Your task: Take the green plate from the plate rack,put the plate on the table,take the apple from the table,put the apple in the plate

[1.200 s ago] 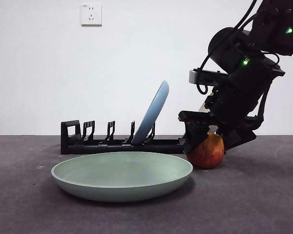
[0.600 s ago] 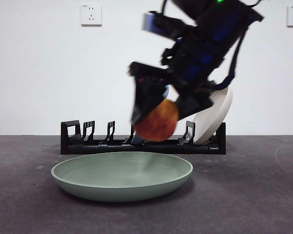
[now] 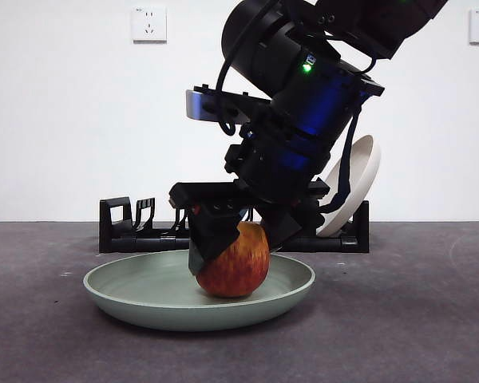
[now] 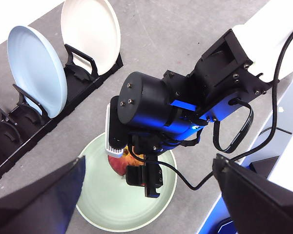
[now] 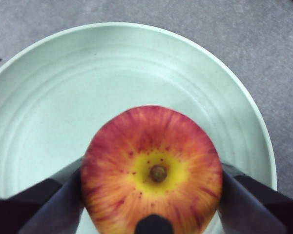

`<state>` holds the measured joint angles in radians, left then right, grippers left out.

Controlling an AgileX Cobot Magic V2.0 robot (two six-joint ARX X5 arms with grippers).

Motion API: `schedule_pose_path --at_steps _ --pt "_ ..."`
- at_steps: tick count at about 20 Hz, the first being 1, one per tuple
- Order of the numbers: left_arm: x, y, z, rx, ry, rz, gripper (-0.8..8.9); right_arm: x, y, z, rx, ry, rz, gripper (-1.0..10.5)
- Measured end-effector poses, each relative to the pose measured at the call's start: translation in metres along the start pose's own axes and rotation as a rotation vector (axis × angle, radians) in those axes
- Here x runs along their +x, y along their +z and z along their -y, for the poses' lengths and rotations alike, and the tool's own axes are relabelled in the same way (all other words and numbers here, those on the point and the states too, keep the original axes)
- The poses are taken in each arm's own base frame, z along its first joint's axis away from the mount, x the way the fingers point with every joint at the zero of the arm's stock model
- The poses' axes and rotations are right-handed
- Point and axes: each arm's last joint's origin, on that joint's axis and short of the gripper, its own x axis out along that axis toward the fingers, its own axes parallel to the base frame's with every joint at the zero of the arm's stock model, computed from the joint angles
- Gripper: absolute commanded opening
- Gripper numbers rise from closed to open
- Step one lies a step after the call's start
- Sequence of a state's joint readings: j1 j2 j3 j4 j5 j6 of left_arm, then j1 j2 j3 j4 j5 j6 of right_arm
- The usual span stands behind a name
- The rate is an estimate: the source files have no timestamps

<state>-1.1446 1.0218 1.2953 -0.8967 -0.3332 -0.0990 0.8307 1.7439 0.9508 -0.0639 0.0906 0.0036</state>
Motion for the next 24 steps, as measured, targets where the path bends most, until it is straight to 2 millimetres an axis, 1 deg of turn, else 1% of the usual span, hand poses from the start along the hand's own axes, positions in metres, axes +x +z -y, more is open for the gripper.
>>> schedule_pose_path --at_steps 1,2,4,5,10,13,15,17,19,21,24 --pt "0.0 0.0 0.0 0.0 0.0 0.0 4.39 0.0 0.0 -0.001 -0.002 -0.002 0.0 0.5" --pt "0.0 0.0 0.0 0.0 0.0 0.0 4.39 0.0 0.0 -0.001 -0.003 -0.002 -0.001 1.7" --pt "0.0 0.0 0.0 0.0 0.0 0.0 4.39 0.0 0.0 -0.001 -0.003 -0.002 -0.002 5.4" --pt "0.0 0.0 0.0 0.0 0.0 0.0 4.39 0.0 0.0 -0.001 -0.003 -0.002 -0.002 6.1" --pt "0.0 -0.002 0.0 0.008 0.003 -0.022 4.39 -0.002 -0.001 -0.001 -0.02 -0.003 -0.01 6.3" --pt "0.0 -0.002 0.0 0.008 0.003 -0.024 4.39 -0.018 0.009 0.0 -0.035 -0.017 0.054 6.3" --pt "0.0 -0.003 0.0 0.009 0.003 -0.025 4.39 -0.037 0.016 0.003 -0.036 -0.039 0.092 6.3" --pt "0.0 -0.003 0.0 0.009 0.003 -0.025 4.39 -0.062 0.019 0.005 -0.034 -0.042 0.106 6.3" --pt "0.0 -0.003 0.0 0.009 0.003 -0.027 4.39 -0.093 0.019 0.008 -0.034 -0.04 0.108 6.3" --pt "0.0 -0.006 -0.001 0.02 0.006 -0.057 4.39 -0.131 0.013 0.011 -0.024 -0.021 0.093 6.3" --pt "-0.001 -0.012 -0.001 0.042 0.011 -0.119 4.39 -0.193 -0.01 0.014 0.015 0.086 0.064 6.3"
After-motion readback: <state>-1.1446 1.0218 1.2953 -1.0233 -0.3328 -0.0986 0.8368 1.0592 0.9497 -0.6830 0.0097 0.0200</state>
